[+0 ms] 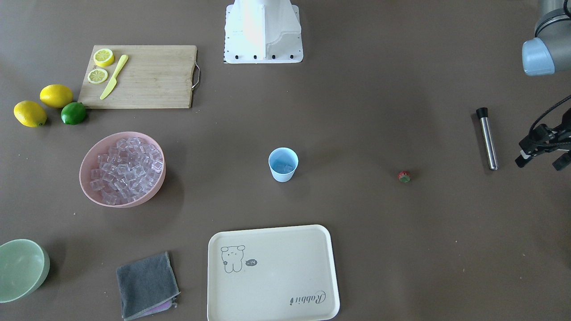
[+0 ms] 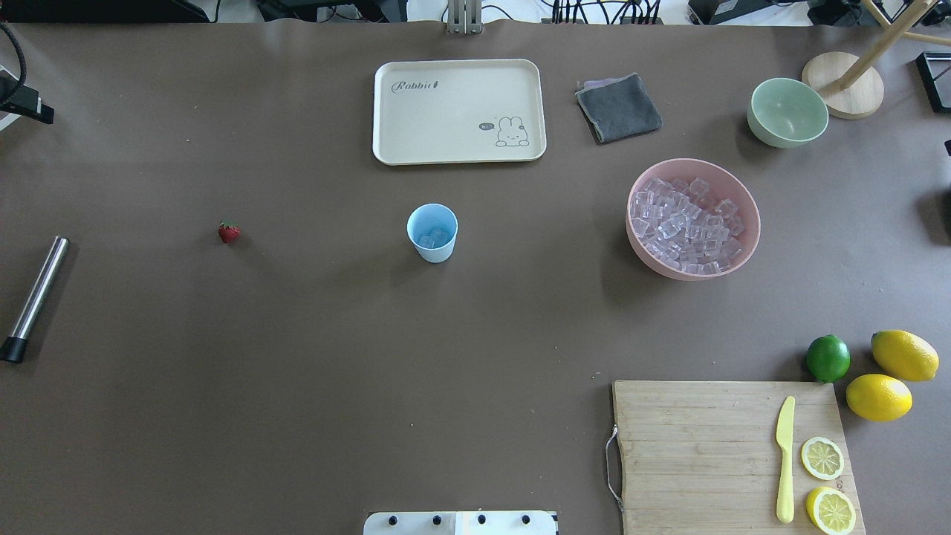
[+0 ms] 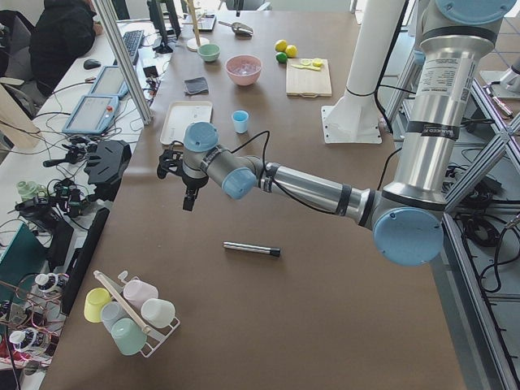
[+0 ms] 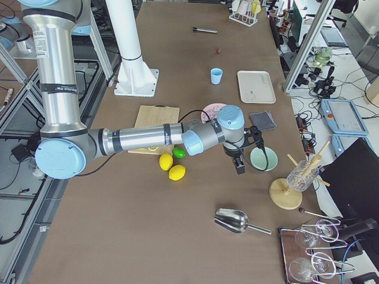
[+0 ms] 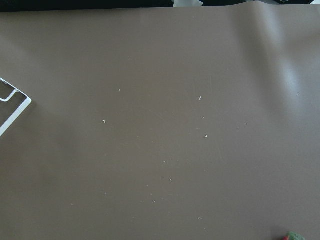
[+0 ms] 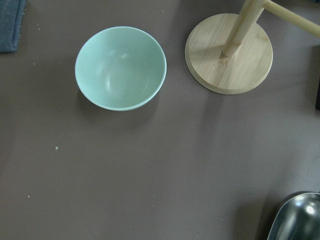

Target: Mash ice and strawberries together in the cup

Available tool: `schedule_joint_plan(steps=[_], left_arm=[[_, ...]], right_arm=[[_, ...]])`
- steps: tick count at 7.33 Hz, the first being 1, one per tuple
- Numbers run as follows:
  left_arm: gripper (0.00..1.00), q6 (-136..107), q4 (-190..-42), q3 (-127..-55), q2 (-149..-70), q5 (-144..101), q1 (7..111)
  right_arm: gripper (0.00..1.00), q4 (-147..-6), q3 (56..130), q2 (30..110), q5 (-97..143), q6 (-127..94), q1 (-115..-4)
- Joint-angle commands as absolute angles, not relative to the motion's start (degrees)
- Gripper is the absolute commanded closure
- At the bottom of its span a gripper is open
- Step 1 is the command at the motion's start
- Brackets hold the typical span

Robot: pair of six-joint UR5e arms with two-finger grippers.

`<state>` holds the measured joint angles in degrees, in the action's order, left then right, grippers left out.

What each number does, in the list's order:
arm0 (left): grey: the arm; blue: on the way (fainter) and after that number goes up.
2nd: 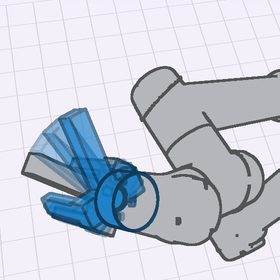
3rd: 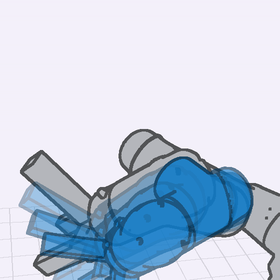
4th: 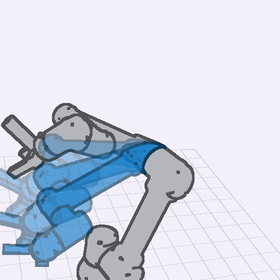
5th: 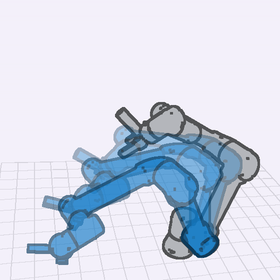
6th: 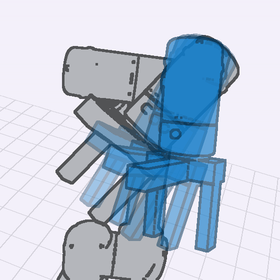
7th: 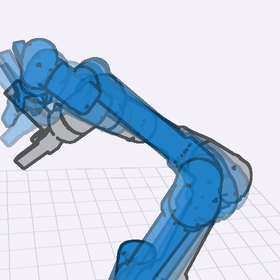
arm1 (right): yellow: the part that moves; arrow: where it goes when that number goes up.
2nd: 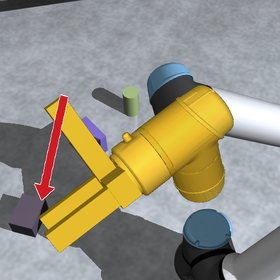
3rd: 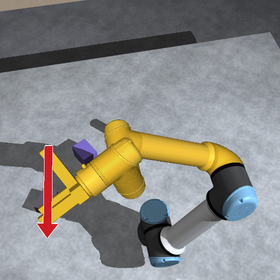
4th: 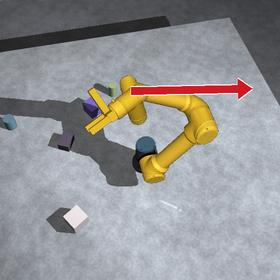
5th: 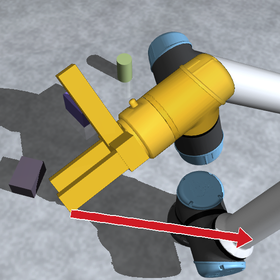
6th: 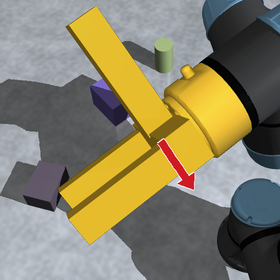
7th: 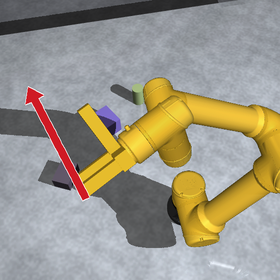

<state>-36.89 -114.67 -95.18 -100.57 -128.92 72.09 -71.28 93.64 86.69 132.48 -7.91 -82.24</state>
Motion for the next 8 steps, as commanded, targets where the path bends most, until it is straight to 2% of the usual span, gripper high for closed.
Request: schedule_joint_plan(steps=[1,5,8], left_arm=[[0.02,-41.90,-114.43,-92.83,-105.09,-127.71,67.25],[0.02,-50.45,-115.05,-90.88,-110.56,-114.46,48.47],[0.02,-49.75,-116.27,-89.91,-107.25,-114.17,46.32]], right_arm=[[0.01,-71.02,90.71,86.83,132.27,-5.28,-81.75],[0.01,-71.63,92.63,91.31,133.76,-1.67,-84.72],[0.01,-71.54,94.56,93.69,133.77,-1.15,-86.31]])
